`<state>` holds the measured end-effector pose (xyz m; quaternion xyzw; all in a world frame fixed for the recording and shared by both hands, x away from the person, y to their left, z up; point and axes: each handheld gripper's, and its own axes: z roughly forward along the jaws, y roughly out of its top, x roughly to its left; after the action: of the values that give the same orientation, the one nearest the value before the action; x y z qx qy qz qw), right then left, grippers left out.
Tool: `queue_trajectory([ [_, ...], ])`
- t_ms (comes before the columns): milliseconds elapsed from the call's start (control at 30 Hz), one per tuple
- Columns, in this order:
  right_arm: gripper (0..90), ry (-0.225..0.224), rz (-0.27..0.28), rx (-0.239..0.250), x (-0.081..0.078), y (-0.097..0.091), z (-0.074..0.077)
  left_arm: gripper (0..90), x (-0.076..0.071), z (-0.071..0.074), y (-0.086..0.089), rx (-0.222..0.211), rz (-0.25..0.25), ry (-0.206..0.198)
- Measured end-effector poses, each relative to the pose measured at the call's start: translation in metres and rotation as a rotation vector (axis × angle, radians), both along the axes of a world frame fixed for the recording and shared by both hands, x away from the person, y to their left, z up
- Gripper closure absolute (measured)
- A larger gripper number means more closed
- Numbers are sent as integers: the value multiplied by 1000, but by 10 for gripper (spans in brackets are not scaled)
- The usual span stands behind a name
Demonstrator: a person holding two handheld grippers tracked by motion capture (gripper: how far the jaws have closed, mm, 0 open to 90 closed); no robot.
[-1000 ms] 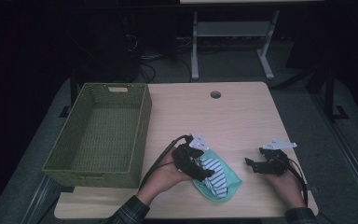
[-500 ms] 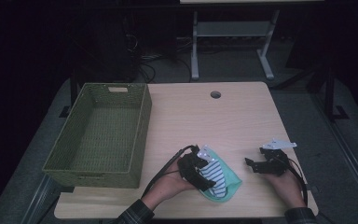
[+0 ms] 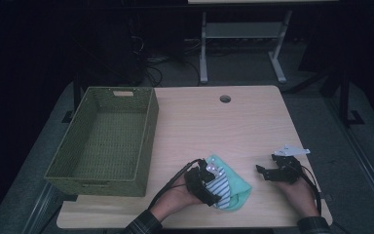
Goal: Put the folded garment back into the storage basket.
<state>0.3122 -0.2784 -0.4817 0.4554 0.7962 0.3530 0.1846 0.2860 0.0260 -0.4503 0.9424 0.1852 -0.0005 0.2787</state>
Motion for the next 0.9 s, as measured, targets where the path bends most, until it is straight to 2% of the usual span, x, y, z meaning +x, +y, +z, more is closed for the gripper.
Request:
queue_trajectory([
  [133,193,1,-3,-1,0,0,0,236,-3,-1,-2,28,0,-28],
  [167,193,1,-4,-1,0,0,0,236,-4,-1,-3,29,5,-39],
  [200,191,1,-4,-2,0,0,0,254,-7,-1,-5,51,3,-67],
  [300,189,2,-5,-2,0,0,0,296,-8,-1,-5,55,12,-82],
  [400,187,2,-6,-2,0,0,0,387,-6,0,-3,54,18,-87],
  [433,187,2,-6,-2,0,0,0,387,-5,0,-2,55,18,-90],
  [467,186,3,-7,-3,0,0,0,475,-3,0,-1,51,19,-95],
  [567,185,3,-7,-3,0,0,0,587,2,1,2,43,25,-100],
  [667,183,4,-8,-2,0,0,0,667,5,1,4,36,22,-98],
  [800,180,4,-10,-2,0,0,0,684,7,1,5,22,13,-92],
  [833,179,4,-10,-2,0,0,0,687,10,1,7,6,12,-67],
  [900,177,4,-11,-3,0,0,0,690,13,2,9,-11,17,-45],
])
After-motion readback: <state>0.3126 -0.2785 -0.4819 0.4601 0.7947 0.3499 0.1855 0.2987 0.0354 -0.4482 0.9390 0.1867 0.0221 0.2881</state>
